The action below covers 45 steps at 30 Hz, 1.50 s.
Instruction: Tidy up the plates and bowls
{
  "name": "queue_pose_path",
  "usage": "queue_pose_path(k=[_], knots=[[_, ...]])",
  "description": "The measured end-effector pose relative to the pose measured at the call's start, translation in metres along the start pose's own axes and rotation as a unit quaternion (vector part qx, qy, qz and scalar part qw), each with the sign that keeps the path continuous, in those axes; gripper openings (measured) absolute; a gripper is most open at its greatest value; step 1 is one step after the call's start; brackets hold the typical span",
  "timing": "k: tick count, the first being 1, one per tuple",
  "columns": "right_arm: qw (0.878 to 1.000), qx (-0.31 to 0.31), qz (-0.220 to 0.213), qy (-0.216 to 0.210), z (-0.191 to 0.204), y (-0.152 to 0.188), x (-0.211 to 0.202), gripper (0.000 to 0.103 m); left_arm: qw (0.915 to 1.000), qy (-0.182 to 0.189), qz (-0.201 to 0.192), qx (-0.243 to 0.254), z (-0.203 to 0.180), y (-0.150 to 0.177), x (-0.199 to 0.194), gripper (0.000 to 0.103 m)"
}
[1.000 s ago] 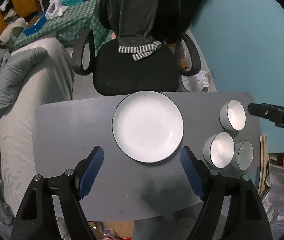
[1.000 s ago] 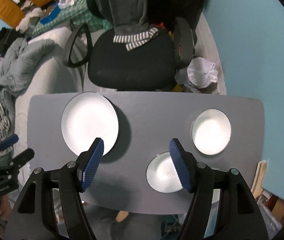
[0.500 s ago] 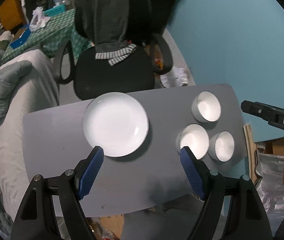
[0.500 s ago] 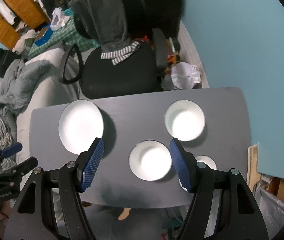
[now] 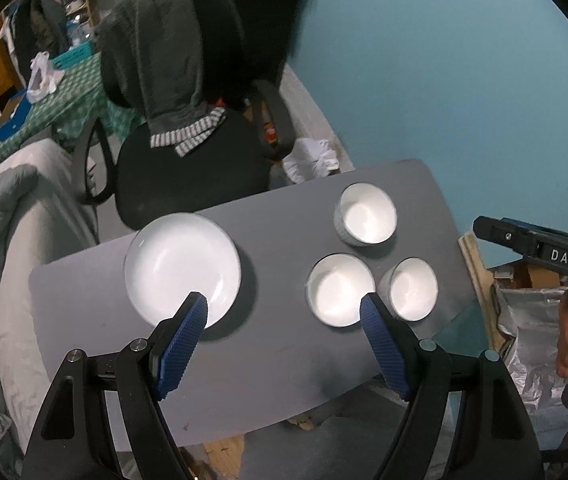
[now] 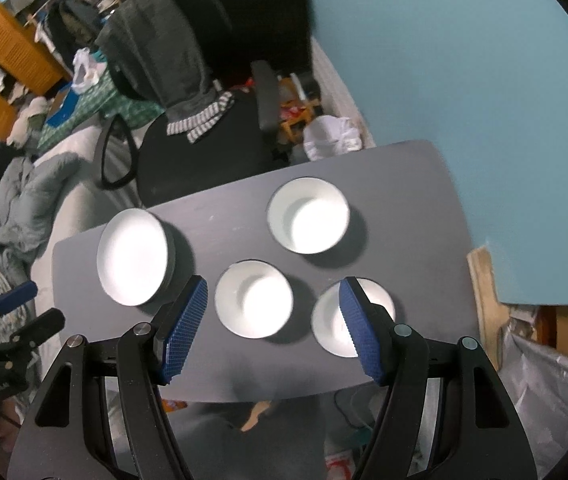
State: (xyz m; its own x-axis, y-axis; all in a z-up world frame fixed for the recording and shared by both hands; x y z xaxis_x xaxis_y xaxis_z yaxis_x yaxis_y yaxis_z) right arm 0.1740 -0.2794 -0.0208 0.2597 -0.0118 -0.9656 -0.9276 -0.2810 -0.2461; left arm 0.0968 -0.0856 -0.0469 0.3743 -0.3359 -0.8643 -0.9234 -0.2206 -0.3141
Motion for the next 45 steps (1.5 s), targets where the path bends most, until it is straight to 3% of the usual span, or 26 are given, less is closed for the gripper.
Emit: queue_pose_path(k=[8,27,34,45], knots=[[0.999,0.038,-0.02,0.025,-0.03,0.014,-0.017,0.068,0.9994,0.024,-0.002,0.027,-0.027,-0.009,0.007,0.08],[0.992,0.093,-0.037,0.073,-0.058,0.033,-0.025,0.068,0.996,0.048,0.009,0.075,-0.066,-0.024,0.035,0.08],[0.992,0.097,-0.035,0.078,-0.066,0.03,-0.018,0.068,0.9966,0.061,0.015,0.053,-0.071,-0.031,0.045,0.08],[0.998,0.039,-0.008,0.054,-0.062,0.017,0.027,0.068,0.9993,0.02,0.015,-0.027,-0.044,-0.02,0.078,0.08]])
Point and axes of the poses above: each gripper's, at about its wrist camera, not at the fingertips, and x roughly the way its jaws point, z to its left, y to its underside, the point moved 1 cm from there along x, roughly the way its jaws point, and after that the axes turned 13 degrees about y, right-handed, at the moved point
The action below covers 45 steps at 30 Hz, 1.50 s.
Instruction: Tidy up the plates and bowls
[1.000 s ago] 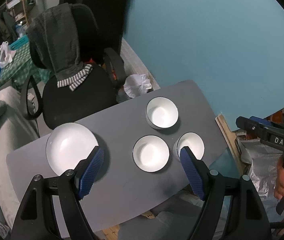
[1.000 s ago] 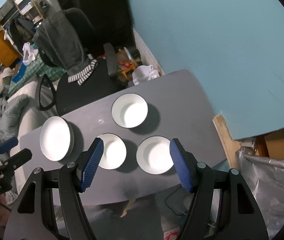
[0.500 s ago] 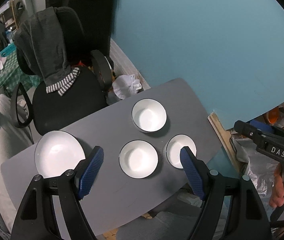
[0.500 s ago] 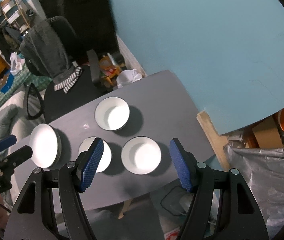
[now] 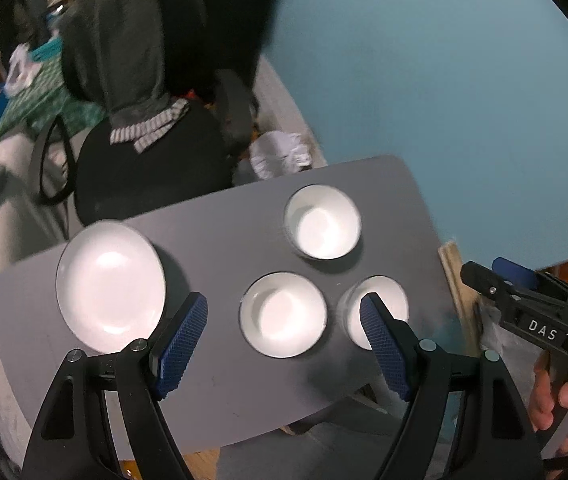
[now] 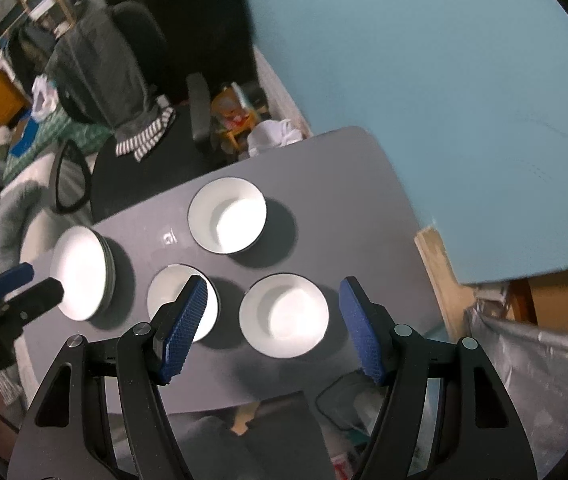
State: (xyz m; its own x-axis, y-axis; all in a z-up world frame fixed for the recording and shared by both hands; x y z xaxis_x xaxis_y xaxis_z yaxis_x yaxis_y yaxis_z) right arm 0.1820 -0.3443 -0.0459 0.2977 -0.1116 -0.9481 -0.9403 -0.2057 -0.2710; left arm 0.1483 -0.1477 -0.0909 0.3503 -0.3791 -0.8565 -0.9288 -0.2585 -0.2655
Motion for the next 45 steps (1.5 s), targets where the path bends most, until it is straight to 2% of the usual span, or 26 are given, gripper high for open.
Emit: queue_pose_path(k=[6,11,19,24,33,40,45], knots=[[0.998,-0.049,0.008,-0.024,0.018,-0.001,0.032,0.068,0.9995,-0.027,0.004,-0.018,0.025,0.01,0.024,0.08],[0.995,-0.08,0.013,-0.05,0.035,-0.002,0.055,0.068,0.9991,-0.035,0.007,-0.023,0.041,0.015,0.041,0.08],[0.992,-0.109,0.025,-0.062,0.059,0.003,0.092,0.068,0.9982,-0.054,0.018,0.017,0.052,0.021,0.073,0.08],[0.989,-0.121,0.043,-0.078,0.071,0.007,0.113,0.068,0.9987,-0.042,0.029,0.009,0.06,0.029,0.094,0.08],[0.98,-0.164,0.063,-0.09,0.087,0.015,0.138,0.068,0.9966,-0.047,0.065,-0.017,0.078,0.039,0.129,0.08],[0.976,-0.172,0.079,-0.104,0.096,0.02,0.155,0.068,0.9955,-0.044,0.073,-0.042,0.087,0.041,0.143,0.08],[0.973,-0.189,0.08,-0.106,0.101,0.022,0.162,0.061,0.9954,-0.044,0.07,-0.048,0.087,0.042,0.15,0.08]])
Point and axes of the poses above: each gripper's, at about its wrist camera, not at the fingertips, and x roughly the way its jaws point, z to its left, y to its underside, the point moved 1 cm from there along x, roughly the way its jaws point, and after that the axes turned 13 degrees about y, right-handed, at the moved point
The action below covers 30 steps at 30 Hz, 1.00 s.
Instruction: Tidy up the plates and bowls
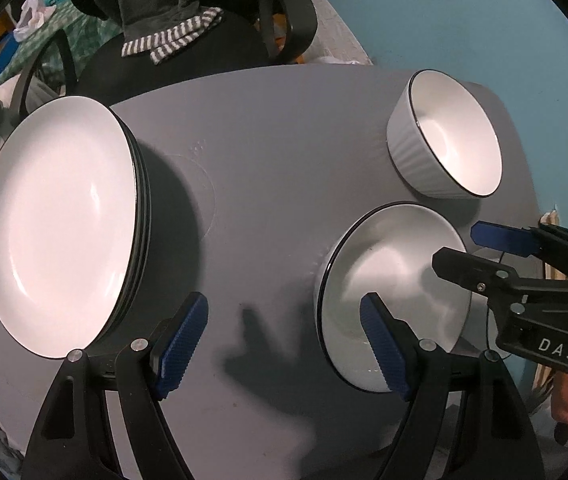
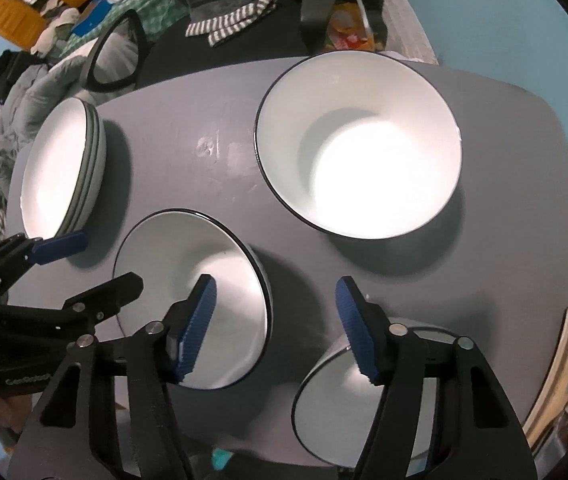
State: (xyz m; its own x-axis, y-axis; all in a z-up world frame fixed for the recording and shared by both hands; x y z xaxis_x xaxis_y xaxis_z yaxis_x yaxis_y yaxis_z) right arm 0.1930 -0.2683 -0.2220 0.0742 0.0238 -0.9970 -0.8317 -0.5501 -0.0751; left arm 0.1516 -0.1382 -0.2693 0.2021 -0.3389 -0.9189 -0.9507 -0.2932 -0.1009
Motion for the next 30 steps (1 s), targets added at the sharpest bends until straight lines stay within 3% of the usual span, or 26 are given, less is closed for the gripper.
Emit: queue_pose_path(k=[6,10,16,20,25,28,30], knots=[[1.0,-0.02,0.004,0.004,0.007,-0.006,0.005,0.057,1.0,0.003,0.003,-0.005,0.001,0.001,0.01,0.076],[0.999,-0.031,0.01,0.005,0.014,-0.01,0.011,0.045,0.9997,0.012,0.015,-0.014,0.003,0.003,0.015,0.069],[0.999,-0.032,0.017,-0.001,0.016,-0.008,0.018,0.035,0.9987,0.028,0.03,-0.03,0.007,0.008,0.024,0.049],[0.999,-0.026,0.032,-0.013,0.015,-0.005,0.026,0.02,0.997,0.044,0.043,-0.047,0.012,0.013,0.027,0.031],[0.999,-0.027,0.03,-0.009,0.012,-0.004,0.026,0.015,0.9943,0.074,0.05,-0.058,0.015,0.018,0.031,0.023],[0.999,-0.03,0.03,-0.004,0.012,-0.003,0.026,0.01,0.9923,0.089,0.053,-0.067,0.015,0.02,0.033,0.012],[0.999,-0.034,0.029,0.002,0.012,-0.002,0.027,0.008,0.9926,0.082,0.054,-0.071,0.014,0.02,0.034,0.01]])
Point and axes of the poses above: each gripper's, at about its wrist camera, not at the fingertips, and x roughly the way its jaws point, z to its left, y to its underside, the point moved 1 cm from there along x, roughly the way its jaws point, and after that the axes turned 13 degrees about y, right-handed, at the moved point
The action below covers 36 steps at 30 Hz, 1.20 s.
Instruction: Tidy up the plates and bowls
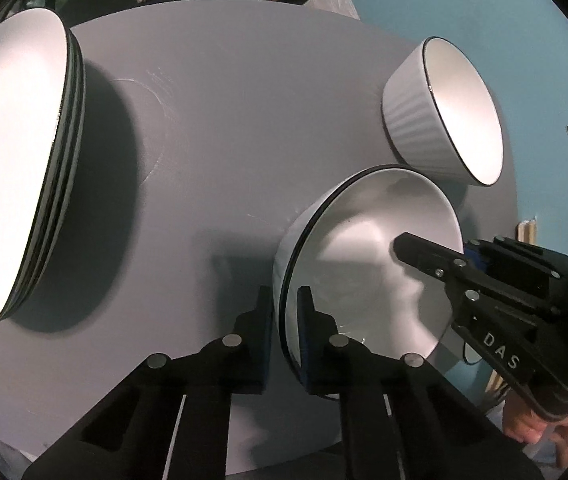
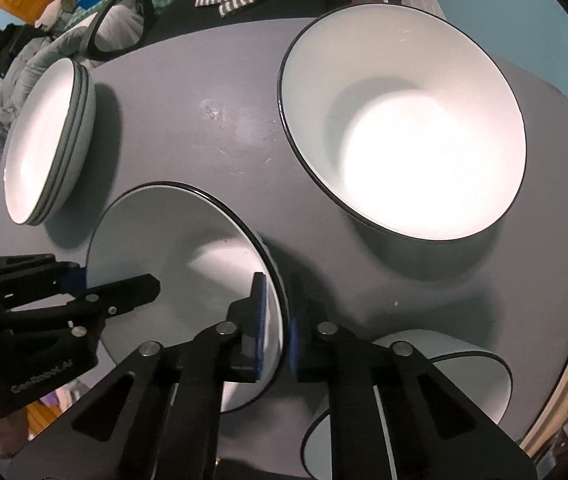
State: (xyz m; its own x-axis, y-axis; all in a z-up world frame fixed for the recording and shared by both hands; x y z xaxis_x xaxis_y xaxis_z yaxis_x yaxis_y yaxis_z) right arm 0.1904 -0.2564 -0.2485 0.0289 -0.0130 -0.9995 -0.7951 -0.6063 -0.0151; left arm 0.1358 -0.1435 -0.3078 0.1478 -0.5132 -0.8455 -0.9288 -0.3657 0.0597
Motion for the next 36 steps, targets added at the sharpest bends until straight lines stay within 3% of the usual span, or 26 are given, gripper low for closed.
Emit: queue_pose_path(k=[7,12,22,30,36], knots=[[1.0,0.007,0.012,-0.004,0.001,-0.003,-0.001,0.007,0.9999,-0.006,-0.001,-0.016,0.006,-0.001,0.0,0.008],[1.0,0.014,0.012,-0.011,-0.002,-0.004,-0.005,0.006,1.0,-0.009,0.002,-0.002,0.005,0.0,-0.003,0.007],[0.999,0.031,-0.005,-0.01,-0.008,-0.003,-0.029,0.006,0.9998,-0.008,-0.012,0.014,0.003,-0.007,-0.036,0.005],[0.998,0.058,-0.016,-0.008,-0.028,0.001,-0.059,0.006,0.9987,-0.009,-0.023,0.043,-0.019,-0.023,-0.058,0.005],[0.996,0.08,-0.031,0.005,-0.049,-0.012,-0.07,0.006,0.9962,-0.015,-0.035,0.079,-0.052,-0.046,-0.046,0.005]])
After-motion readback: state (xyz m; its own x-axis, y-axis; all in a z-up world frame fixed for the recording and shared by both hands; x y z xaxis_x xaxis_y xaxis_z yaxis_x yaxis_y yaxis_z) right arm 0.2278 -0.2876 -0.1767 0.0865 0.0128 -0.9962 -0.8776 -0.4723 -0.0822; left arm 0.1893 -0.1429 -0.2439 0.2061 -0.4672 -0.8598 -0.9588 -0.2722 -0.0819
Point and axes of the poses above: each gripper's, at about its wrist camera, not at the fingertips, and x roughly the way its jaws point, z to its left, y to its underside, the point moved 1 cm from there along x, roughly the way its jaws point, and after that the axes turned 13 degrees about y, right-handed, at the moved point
